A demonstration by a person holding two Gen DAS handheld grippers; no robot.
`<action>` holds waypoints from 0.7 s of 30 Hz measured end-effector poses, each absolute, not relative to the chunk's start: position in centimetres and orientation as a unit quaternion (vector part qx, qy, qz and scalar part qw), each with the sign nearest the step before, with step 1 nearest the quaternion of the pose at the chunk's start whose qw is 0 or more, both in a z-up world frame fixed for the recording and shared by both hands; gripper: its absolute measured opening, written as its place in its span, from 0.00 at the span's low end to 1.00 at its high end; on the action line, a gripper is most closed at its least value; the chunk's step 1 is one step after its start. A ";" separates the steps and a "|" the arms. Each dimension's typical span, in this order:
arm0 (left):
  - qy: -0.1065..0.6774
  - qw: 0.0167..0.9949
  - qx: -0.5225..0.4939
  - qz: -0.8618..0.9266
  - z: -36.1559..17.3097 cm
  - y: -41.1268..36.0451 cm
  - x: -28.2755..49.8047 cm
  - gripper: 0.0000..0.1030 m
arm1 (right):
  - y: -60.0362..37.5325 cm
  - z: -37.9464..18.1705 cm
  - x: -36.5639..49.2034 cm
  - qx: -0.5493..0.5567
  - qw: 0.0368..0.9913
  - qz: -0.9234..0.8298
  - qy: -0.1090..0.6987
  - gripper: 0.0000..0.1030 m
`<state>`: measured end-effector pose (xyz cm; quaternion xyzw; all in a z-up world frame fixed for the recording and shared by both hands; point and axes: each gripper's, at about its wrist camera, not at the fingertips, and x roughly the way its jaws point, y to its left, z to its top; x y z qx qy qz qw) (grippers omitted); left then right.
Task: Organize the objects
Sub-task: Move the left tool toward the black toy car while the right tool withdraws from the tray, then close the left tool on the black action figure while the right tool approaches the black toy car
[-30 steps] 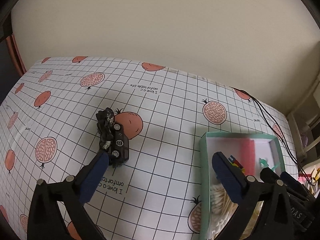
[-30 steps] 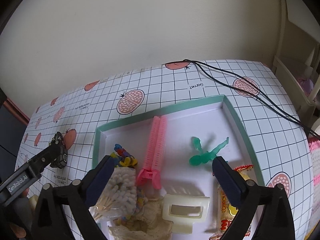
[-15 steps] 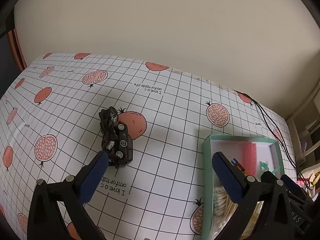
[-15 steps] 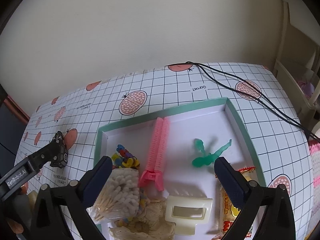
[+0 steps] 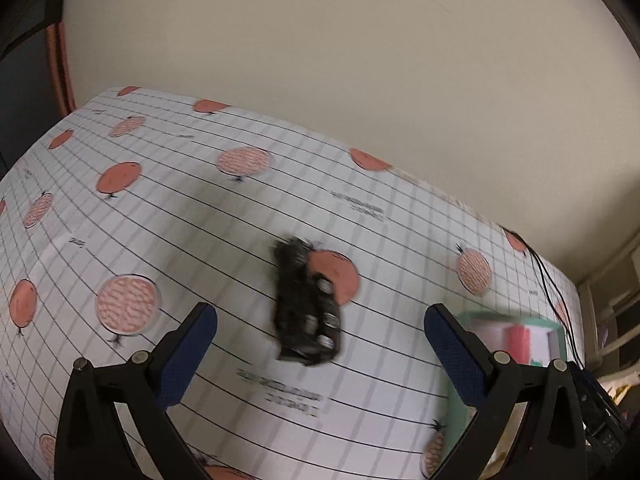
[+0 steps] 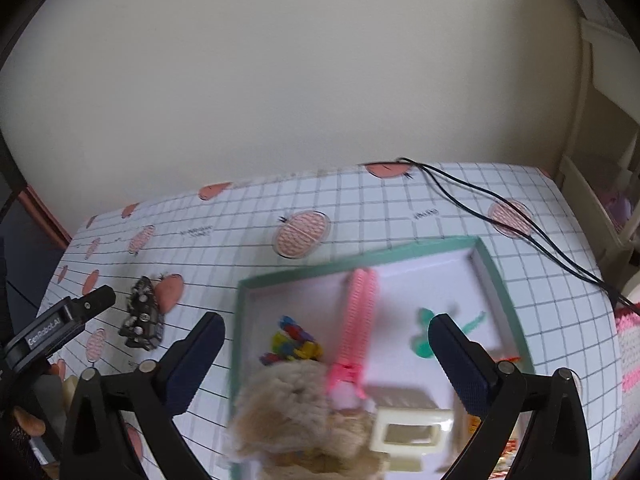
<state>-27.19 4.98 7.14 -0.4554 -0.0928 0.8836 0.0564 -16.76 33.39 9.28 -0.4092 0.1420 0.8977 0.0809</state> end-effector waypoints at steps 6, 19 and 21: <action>-0.105 0.045 -0.451 0.885 7.0 2.1 -27.8 1.00 | 29.9 9.9 -18.0 -0.400 0.049 0.906 0.129 1.00; -0.137 0.055 -0.470 0.870 5.1 -0.2 -29.0 1.00 | 21.6 9.2 -20.6 -0.393 -0.020 0.916 0.084 1.00; -0.143 0.060 -0.467 0.871 5.0 -0.1 -29.2 1.00 | 21.0 8.9 -20.8 -0.394 -0.021 0.916 0.076 1.00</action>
